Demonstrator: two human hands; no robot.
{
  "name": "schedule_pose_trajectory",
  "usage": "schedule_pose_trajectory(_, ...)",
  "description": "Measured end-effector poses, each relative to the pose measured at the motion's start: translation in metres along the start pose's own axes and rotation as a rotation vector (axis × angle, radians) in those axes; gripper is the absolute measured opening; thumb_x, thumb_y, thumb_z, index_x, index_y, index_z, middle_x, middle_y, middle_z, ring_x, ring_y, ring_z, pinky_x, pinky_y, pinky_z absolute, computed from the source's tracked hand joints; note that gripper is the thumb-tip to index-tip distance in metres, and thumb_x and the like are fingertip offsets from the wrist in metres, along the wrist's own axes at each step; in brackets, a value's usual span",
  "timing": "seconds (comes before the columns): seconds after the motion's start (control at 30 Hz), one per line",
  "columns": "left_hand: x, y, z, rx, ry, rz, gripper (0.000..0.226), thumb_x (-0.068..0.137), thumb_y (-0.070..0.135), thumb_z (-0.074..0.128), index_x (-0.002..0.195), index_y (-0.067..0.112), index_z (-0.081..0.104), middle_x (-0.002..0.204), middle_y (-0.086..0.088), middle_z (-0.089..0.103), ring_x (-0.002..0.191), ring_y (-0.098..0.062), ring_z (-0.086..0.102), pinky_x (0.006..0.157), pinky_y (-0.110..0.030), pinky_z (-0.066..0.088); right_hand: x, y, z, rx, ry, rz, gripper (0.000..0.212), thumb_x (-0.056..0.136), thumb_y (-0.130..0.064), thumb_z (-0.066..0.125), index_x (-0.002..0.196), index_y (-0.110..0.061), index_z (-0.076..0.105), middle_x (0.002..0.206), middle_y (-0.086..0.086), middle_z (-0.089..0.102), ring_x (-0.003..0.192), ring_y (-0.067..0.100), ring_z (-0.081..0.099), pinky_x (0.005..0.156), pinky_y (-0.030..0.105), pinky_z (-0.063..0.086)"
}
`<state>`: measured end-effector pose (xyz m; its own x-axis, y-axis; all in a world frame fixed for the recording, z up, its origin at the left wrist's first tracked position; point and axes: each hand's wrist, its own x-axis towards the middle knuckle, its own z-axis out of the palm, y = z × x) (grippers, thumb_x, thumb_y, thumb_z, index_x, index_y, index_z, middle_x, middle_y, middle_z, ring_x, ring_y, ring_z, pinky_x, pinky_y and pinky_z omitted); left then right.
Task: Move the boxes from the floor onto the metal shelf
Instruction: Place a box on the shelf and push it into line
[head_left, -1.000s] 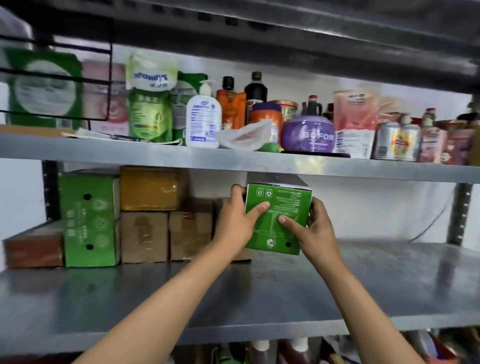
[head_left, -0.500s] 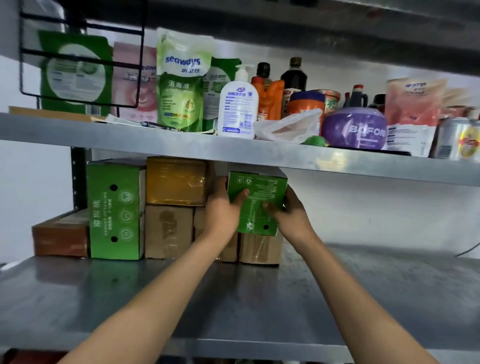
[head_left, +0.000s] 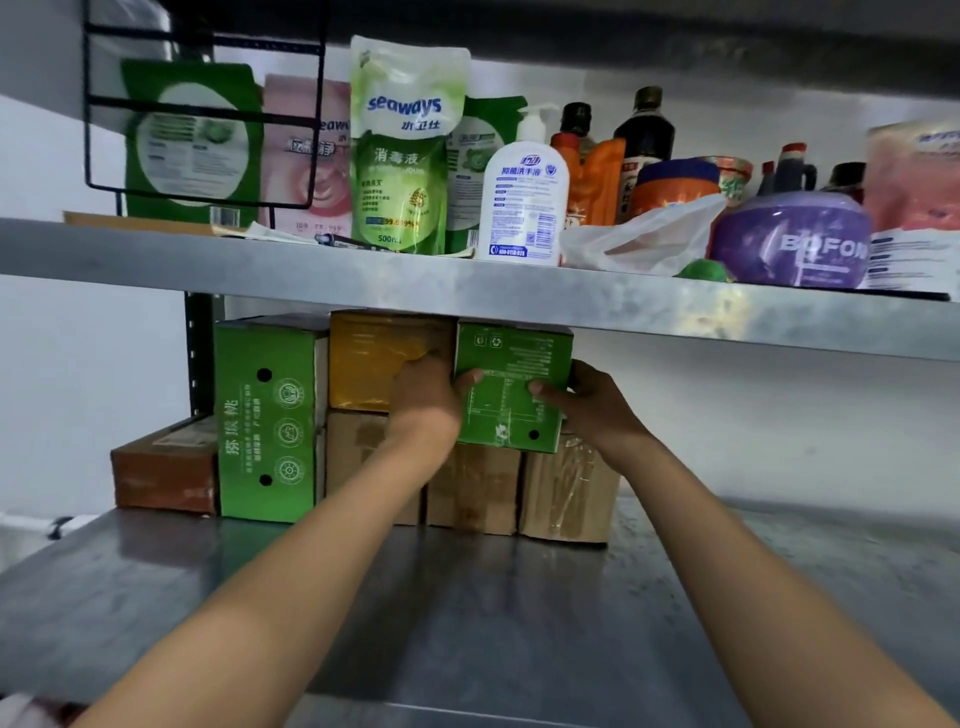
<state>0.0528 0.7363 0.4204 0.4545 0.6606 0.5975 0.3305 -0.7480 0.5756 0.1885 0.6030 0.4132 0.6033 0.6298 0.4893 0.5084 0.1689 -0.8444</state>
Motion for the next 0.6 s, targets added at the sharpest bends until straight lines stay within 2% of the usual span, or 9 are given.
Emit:
schedule_pose_trajectory(0.17,-0.01,0.002,0.0,-0.037,0.0,0.066,0.029,0.094,0.043,0.054,0.086,0.015,0.055,0.073,0.002,0.058,0.065,-0.017,0.054,0.052,-0.028,0.034,-0.011,0.003,-0.009,0.068,0.045,-0.021,0.026,0.092,-0.015,0.066,0.118,-0.018,0.064,0.112,-0.001,0.07,0.101,0.018,0.069,0.088,0.043,0.057)
schedule_pose_trajectory(0.27,-0.011,0.007,-0.002,-0.093,0.041,0.11,0.029,0.093,0.04,0.057,0.084,0.013,0.059,0.074,0.0,0.063,0.066,-0.018,0.058,0.06,-0.031,0.045,-0.014,0.005,-0.013,0.1,0.087,-0.045,0.022,0.094,-0.018,0.063,0.116,-0.019,0.065,0.108,-0.004,0.072,0.094,0.011,0.071,0.077,0.029,0.059)
schedule_pose_trajectory(0.37,-0.009,0.008,0.0,-0.082,0.041,0.093,0.03,0.093,0.039,0.057,0.08,0.012,0.058,0.068,0.0,0.06,0.062,-0.015,0.056,0.06,-0.03,0.042,-0.012,0.005,-0.01,0.086,0.078,-0.04,0.025,0.096,-0.02,0.061,0.12,-0.016,0.065,0.109,-0.003,0.071,0.09,0.005,0.07,0.069,0.017,0.056)
schedule_pose_trajectory(0.4,-0.007,0.005,0.002,-0.086,0.03,0.071,0.03,0.094,0.039,0.057,0.077,0.014,0.057,0.065,0.001,0.058,0.059,-0.012,0.053,0.059,-0.029,0.038,-0.01,0.004,-0.008,0.069,0.069,-0.035,0.028,0.096,-0.022,0.061,0.123,-0.016,0.064,0.111,-0.003,0.071,0.093,0.006,0.07,0.071,0.017,0.056)
schedule_pose_trajectory(0.47,-0.003,0.001,0.004,-0.13,0.015,0.027,0.032,0.094,0.038,0.057,0.071,0.016,0.054,0.061,0.004,0.054,0.057,-0.009,0.049,0.06,-0.027,0.035,-0.004,0.003,-0.004,0.022,0.056,-0.019,0.031,0.095,-0.029,0.061,0.125,-0.021,0.064,0.115,-0.004,0.07,0.1,0.012,0.069,0.08,0.027,0.057)
schedule_pose_trajectory(0.53,0.003,-0.002,0.006,-0.129,0.024,0.0,0.036,0.094,0.038,0.056,0.065,0.018,0.049,0.058,0.004,0.05,0.057,-0.013,0.048,0.059,-0.028,0.033,0.003,0.003,0.0,-0.05,0.038,-0.012,0.034,0.089,-0.045,0.063,0.12,-0.033,0.065,0.113,-0.009,0.072,0.102,0.014,0.069,0.089,0.039,0.056)
schedule_pose_trajectory(0.6,0.009,-0.005,0.009,-0.11,0.046,-0.017,0.041,0.095,0.037,0.055,0.06,0.019,0.043,0.055,0.005,0.047,0.055,-0.015,0.045,0.054,-0.03,0.029,0.014,0.008,0.004,-0.126,0.033,0.006,0.039,0.082,-0.059,0.063,0.116,-0.04,0.065,0.11,-0.013,0.072,0.1,0.015,0.07,0.091,0.046,0.055)
